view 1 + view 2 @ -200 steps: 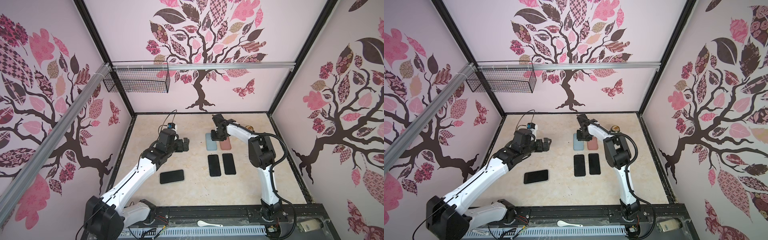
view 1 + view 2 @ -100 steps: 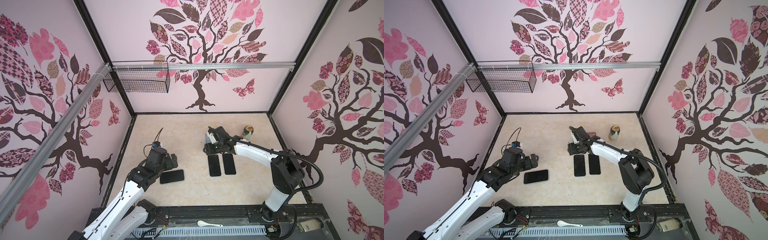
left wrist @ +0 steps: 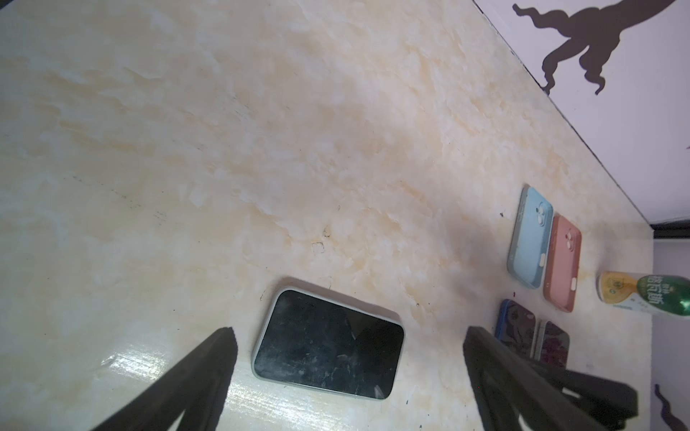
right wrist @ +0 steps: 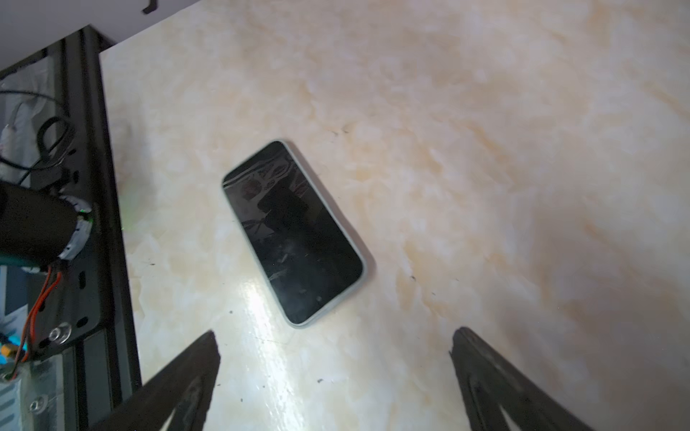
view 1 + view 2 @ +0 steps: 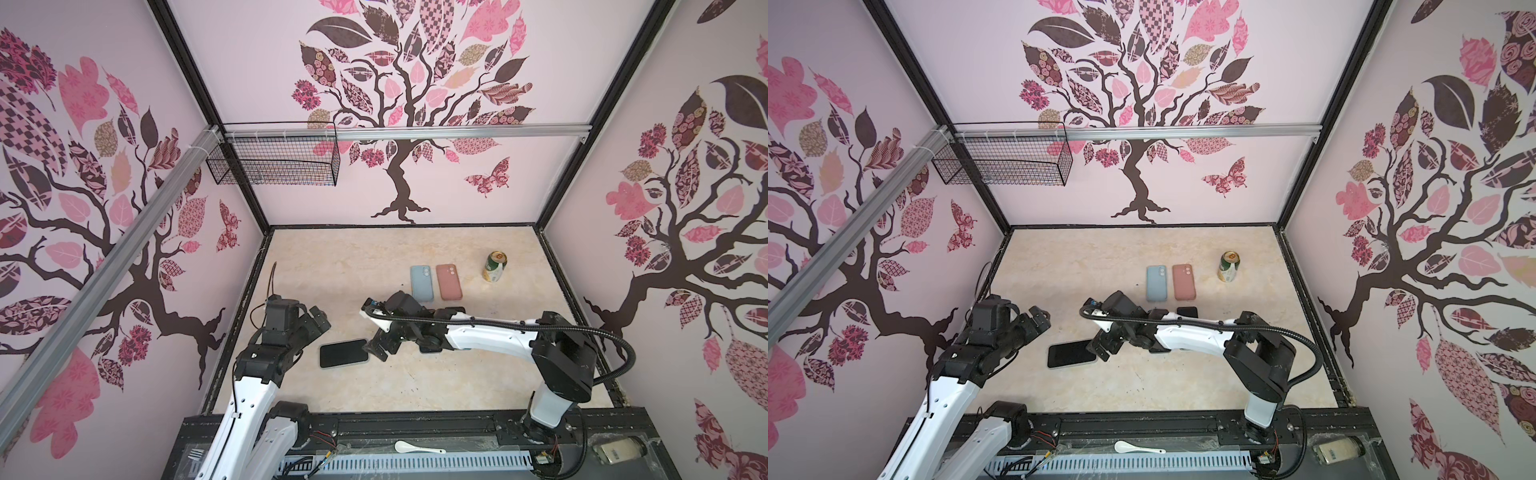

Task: Take the phone out of the phone case
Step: Pick up the phone from the bottom-left of the table.

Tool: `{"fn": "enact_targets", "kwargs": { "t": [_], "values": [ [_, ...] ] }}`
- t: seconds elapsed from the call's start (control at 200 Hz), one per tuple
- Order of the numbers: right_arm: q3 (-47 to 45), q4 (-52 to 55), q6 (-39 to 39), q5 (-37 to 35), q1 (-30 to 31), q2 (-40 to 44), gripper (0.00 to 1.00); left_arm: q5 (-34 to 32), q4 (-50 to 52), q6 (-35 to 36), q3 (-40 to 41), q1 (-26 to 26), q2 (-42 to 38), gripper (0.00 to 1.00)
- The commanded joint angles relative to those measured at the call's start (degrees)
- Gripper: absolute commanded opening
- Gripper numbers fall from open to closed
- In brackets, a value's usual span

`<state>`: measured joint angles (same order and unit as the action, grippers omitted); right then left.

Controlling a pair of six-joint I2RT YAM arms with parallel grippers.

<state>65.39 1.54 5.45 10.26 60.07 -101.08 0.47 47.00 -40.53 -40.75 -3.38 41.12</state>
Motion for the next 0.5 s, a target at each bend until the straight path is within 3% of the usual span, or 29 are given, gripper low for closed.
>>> {"fn": "enact_targets", "kwargs": {
  "t": [0.0, 0.12, 0.495],
  "values": [
    [2.74, -0.39, 9.87, 0.98, 2.19, -4.22, 1.0, 9.18, -0.69, 0.68, 0.85, 5.86, 0.1, 0.98],
    [5.12, 1.31, 14.18, 1.93, 2.86, -7.33, 0.99, 12.17, -1.17, 1.32, 0.57, 10.24, 0.86, 0.98],
    [11.87, 6.04, 23.62, 1.86, 2.95, -14.98, 1.0, 9.72, -0.24, 1.84, -1.05, 10.5, 2.63, 0.97]
  ]
}}
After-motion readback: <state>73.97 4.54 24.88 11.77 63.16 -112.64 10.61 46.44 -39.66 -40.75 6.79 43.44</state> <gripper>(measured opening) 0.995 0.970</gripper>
